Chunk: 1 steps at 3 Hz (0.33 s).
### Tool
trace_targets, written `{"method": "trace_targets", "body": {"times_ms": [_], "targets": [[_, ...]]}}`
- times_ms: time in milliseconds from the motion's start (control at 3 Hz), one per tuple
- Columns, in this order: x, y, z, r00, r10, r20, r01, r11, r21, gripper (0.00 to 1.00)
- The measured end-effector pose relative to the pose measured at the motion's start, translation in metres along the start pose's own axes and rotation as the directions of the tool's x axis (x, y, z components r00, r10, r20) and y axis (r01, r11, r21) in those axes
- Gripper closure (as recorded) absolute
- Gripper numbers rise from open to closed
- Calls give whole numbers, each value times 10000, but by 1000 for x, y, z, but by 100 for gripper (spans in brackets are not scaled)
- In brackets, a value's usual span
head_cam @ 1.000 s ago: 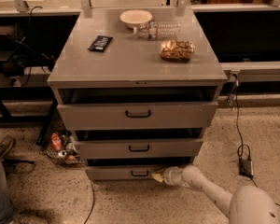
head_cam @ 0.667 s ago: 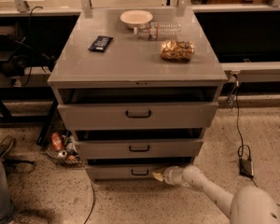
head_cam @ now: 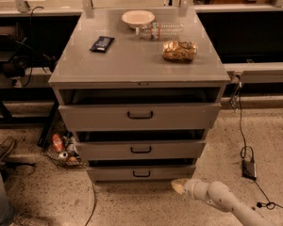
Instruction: Close bottom drawer
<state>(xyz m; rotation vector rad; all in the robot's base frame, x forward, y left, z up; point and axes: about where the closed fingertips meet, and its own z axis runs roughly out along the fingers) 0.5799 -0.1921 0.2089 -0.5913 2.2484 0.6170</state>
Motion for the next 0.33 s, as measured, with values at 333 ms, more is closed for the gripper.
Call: {"method": "trace_targets", "body": {"times_ms": [333], "targets": [[17,18,-44,9984,570,-67,-569,9984,75,100]]}}
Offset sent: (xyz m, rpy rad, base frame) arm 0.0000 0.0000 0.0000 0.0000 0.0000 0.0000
